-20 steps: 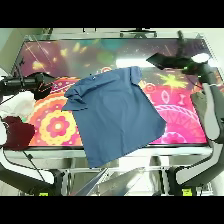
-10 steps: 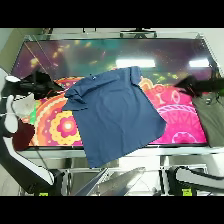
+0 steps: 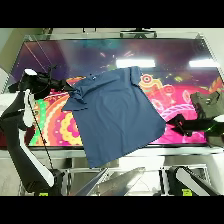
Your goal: Fold the shirts.
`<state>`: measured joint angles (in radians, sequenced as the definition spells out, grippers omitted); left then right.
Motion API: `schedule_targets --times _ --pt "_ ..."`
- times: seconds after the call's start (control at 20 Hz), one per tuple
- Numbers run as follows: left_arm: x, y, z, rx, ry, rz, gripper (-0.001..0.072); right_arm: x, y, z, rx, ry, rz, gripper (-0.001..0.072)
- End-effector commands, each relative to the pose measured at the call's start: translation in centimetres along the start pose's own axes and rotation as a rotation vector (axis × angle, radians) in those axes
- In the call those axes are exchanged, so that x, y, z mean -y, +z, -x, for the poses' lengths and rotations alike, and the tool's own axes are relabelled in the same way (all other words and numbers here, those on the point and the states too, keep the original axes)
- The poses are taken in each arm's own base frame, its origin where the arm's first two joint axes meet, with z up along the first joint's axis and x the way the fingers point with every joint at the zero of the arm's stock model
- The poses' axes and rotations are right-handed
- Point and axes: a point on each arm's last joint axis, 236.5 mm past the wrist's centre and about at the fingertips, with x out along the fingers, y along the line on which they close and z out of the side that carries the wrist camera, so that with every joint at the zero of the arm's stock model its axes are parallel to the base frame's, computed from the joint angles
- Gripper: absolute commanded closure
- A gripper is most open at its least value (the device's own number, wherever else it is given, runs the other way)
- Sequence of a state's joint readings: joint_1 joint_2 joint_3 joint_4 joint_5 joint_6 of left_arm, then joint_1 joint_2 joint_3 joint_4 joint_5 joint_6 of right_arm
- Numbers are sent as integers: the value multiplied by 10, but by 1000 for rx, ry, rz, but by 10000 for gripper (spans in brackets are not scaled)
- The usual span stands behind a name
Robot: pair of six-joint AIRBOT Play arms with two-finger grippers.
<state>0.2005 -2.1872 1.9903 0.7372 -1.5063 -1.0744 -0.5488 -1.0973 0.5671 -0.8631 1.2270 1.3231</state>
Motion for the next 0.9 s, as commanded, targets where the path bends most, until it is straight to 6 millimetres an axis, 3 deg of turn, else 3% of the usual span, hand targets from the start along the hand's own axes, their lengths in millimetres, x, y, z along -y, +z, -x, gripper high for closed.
schedule_targets --times 0.0,0.25,0.3,0.35,0.4,0.45,0.55,0.7,0.75,0.85 --pt "2 2 13 1 -3 11 695 14 -30 -29 -43 6 -26 232" --pt "-11 1 33 27 -5 69 695 5 -26 -56 3 -5 33 238" --pt "-13 -2 37 21 -10 83 695 3 -25 -61 3 -1 35 374" --pt "-15 -7 42 11 -17 92 695 0 -24 -65 3 12 54 605" --pt "-17 -12 47 2 -24 116 696 -3 -18 -68 18 22 59 687" --pt "-20 -16 54 -1 -30 140 697 -6 -5 -67 54 19 68 702" --pt "-23 -29 71 6 -35 182 697 -25 44 -49 166 18 126 703" --pt "-11 -67 90 -21 -69 257 697 -81 141 -16 290 53 241 704" --pt "-2 -88 89 -50 -85 281 697 -104 169 -16 287 80 281 703" --pt "9 -132 80 -105 -82 336 696 -148 208 -39 230 138 358 703"
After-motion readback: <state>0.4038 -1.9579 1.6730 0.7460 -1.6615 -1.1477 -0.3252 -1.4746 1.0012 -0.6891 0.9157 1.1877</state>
